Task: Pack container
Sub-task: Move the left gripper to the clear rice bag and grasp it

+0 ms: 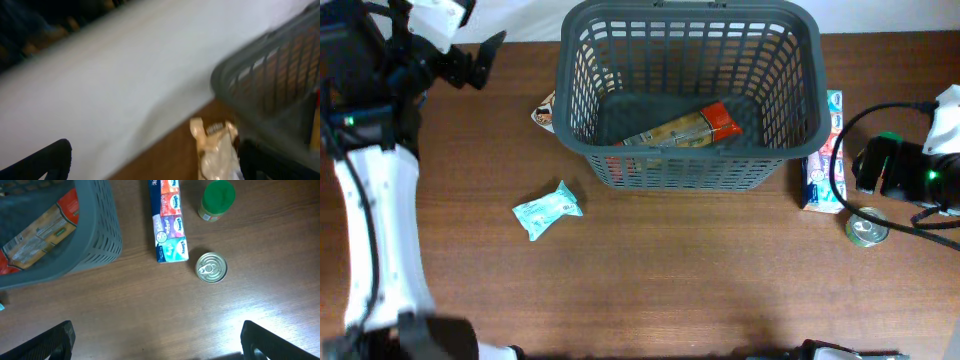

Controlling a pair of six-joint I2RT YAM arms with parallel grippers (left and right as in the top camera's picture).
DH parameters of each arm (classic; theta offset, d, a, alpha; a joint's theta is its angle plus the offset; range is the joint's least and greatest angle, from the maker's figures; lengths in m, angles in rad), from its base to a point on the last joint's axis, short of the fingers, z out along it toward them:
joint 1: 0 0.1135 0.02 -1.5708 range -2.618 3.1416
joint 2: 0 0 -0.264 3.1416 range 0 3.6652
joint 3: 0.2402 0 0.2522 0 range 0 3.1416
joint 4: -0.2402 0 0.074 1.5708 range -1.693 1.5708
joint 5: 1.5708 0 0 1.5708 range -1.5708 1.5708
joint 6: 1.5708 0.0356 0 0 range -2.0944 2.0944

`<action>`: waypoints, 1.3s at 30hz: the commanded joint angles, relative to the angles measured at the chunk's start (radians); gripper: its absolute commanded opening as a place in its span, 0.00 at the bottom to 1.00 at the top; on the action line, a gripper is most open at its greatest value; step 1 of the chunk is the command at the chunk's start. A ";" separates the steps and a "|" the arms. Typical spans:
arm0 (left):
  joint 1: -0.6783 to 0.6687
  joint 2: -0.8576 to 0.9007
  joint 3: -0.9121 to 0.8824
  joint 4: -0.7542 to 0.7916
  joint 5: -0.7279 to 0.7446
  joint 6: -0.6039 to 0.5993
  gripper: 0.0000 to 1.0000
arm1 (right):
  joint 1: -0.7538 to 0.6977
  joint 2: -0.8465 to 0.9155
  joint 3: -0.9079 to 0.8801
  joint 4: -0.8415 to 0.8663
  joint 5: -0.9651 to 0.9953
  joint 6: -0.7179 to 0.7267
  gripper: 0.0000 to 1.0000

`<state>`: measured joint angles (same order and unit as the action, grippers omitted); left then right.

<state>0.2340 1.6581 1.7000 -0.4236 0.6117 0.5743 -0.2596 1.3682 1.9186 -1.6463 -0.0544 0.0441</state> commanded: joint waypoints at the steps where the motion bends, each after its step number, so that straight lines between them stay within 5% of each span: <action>1: 0.003 0.137 -0.009 -0.003 0.101 -0.029 0.99 | -0.003 0.003 0.002 0.000 -0.013 -0.011 0.99; 12: -0.035 0.451 -0.009 0.135 0.257 -0.044 0.99 | -0.003 0.003 0.002 0.000 -0.013 -0.011 0.99; 26: -0.210 0.624 -0.009 0.249 -0.122 -0.043 0.99 | -0.003 0.003 0.002 0.000 -0.013 -0.011 0.99; 39: -0.246 0.753 -0.009 0.311 -0.290 -0.043 0.99 | -0.003 0.003 0.002 0.000 -0.013 -0.011 0.99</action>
<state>-0.0002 2.3726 1.6966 -0.1223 0.4141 0.5362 -0.2596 1.3682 1.9186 -1.6463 -0.0544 0.0437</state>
